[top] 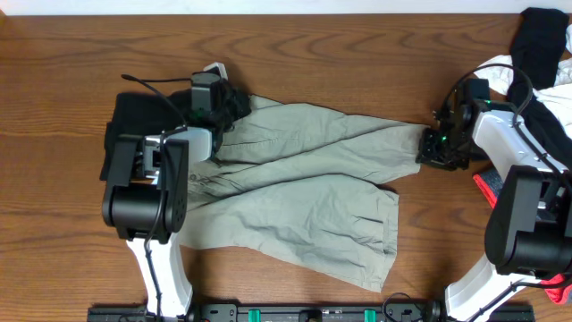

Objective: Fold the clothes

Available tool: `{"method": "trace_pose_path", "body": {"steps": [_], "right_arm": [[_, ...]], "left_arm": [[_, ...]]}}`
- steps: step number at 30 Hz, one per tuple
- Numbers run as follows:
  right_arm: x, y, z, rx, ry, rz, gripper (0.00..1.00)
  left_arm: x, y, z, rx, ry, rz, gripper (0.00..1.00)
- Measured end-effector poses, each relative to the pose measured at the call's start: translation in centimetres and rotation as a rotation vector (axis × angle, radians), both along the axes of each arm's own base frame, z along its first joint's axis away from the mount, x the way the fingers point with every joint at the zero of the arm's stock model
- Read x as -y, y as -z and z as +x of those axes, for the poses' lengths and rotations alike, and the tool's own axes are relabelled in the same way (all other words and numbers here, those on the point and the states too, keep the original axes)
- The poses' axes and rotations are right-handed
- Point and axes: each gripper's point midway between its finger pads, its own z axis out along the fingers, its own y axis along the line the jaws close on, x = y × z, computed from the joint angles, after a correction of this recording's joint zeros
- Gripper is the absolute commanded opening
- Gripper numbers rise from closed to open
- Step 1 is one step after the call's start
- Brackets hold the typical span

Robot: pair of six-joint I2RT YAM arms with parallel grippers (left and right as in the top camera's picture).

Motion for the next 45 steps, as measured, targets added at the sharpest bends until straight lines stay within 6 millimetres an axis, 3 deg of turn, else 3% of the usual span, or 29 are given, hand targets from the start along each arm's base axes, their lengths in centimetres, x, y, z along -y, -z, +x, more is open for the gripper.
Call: {"method": "trace_pose_path", "body": {"steps": [3,8,10,15,18,26,29,35,37,39,45], "right_arm": [[-0.4,-0.1,0.0,0.001,0.002,0.027,0.49],[-1.6,-0.3,-0.2,-0.006,-0.002,0.092,0.47],[-1.9,-0.3,-0.3,-0.007,-0.007,0.105,0.39],[-2.8,0.4,-1.2,-0.028,-0.022,0.125,0.01],[-3.2,0.8,-2.0,-0.051,-0.021,0.143,0.01],[-2.7,0.2,-4.9,-0.157,-0.025,0.162,0.01],[-1.6,-2.1,-5.7,-0.173,-0.026,0.171,0.01],[-0.4,-8.5,-5.3,-0.076,-0.074,0.156,0.05],[-0.5,-9.3,-6.0,-0.081,-0.084,0.154,0.17],[-0.4,-9.4,-7.0,-0.121,-0.091,0.147,0.36],[0.7,-9.0,-8.3,-0.183,-0.113,0.077,0.40]], "left_arm": [[0.1,0.1,0.4,-0.002,-0.007,-0.006,0.14],[0.1,1.1,-0.5,-0.067,-0.013,-0.009,0.14],[0.2,1.2,-0.6,-0.088,-0.010,-0.009,0.14],[0.4,1.4,-1.2,-0.140,-0.005,-0.003,0.14],[0.5,1.4,-1.3,-0.151,-0.002,-0.003,0.14],[0.6,1.5,-1.8,-0.175,0.007,-0.006,0.14],[0.7,1.4,-1.9,-0.182,0.012,-0.005,0.14],[0.7,1.5,-2.0,-0.186,0.015,-0.007,0.14],[0.7,1.5,-2.0,-0.186,0.015,-0.007,0.14],[0.7,1.5,-2.0,-0.186,0.015,-0.007,0.14],[0.8,1.4,-2.1,-0.187,0.021,-0.012,0.14]]}}
